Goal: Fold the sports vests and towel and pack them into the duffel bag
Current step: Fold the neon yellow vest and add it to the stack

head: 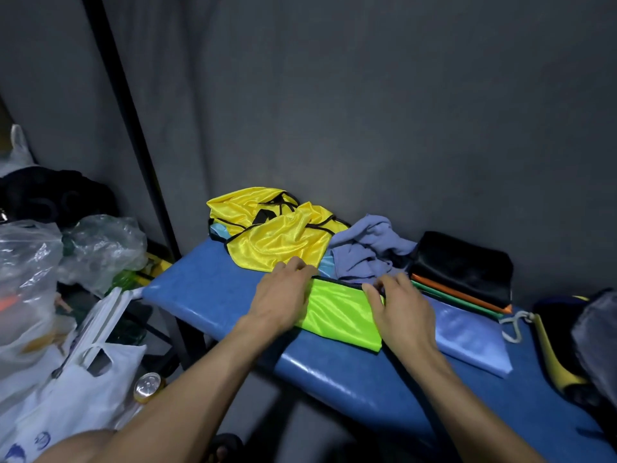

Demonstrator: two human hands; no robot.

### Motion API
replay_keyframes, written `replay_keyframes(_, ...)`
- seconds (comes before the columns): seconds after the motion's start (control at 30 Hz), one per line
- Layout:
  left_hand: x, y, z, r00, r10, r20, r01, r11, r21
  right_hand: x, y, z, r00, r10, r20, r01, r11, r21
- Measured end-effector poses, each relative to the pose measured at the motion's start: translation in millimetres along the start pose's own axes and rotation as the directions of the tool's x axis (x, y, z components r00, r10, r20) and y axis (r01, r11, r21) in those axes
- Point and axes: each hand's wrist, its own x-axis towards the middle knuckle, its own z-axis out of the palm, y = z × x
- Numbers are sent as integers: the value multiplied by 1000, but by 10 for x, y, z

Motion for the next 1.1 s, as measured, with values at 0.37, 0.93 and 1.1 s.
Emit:
replay_keyframes(0.37,109,-34,210,992,-71,-104,20,905,-425,-15,-100,37,975,197,104,-221,915,338)
replay_keyframes(0.93,241,24,311,945,-300,-127,297,954,-43,31,-215,-45,937,230,261,-269,955,122)
replay_keyframes(1.1,205,-53,379,940,-293,-175,267,951,-156,59,-115,-97,897,288,337,-352,924,149)
